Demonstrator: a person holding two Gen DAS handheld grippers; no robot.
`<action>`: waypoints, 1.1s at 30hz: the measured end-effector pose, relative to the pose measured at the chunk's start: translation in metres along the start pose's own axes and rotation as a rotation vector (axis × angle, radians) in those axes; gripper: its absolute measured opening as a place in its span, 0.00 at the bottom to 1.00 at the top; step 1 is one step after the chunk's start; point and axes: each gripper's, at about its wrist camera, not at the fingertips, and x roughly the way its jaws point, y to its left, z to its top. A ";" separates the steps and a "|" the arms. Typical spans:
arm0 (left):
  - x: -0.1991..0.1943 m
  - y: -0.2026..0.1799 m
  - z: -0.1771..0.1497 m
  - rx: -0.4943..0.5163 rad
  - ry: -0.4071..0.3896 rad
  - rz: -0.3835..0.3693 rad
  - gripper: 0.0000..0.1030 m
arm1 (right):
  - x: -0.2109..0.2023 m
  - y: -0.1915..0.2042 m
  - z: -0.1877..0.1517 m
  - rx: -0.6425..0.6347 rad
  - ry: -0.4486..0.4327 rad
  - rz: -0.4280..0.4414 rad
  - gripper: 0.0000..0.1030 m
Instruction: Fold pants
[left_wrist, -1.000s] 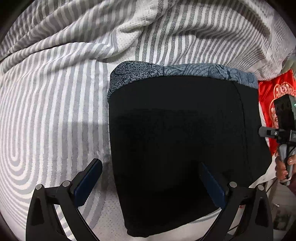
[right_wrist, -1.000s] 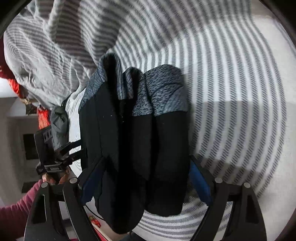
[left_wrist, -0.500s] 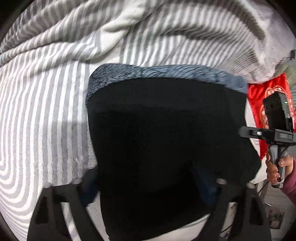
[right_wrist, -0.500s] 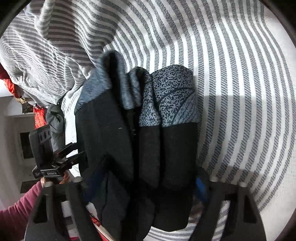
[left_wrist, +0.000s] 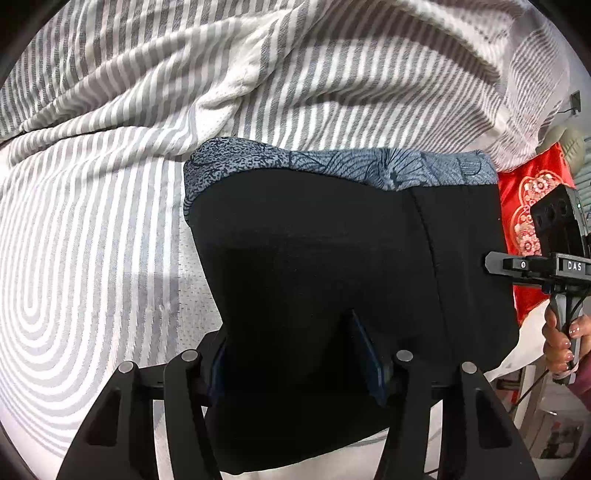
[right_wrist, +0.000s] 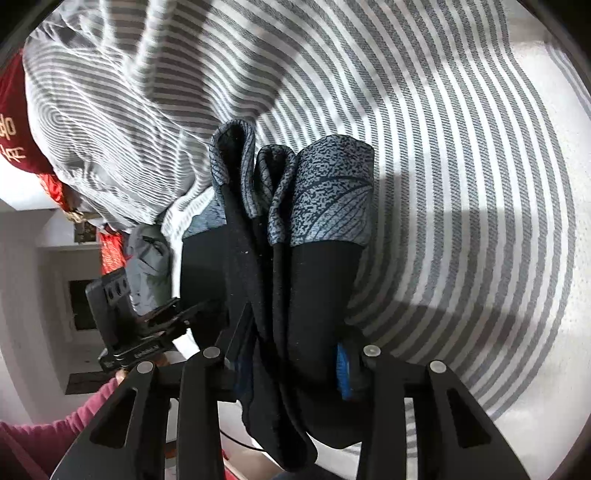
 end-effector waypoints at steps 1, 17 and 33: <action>-0.003 -0.004 -0.001 0.003 -0.004 -0.003 0.57 | -0.004 0.001 -0.003 0.000 -0.003 0.006 0.38; -0.035 -0.076 -0.047 0.085 -0.030 0.003 0.57 | -0.071 -0.014 -0.076 0.035 -0.076 0.044 0.37; -0.015 -0.100 -0.110 0.140 -0.010 0.226 0.58 | -0.061 -0.073 -0.119 0.169 -0.076 -0.138 0.72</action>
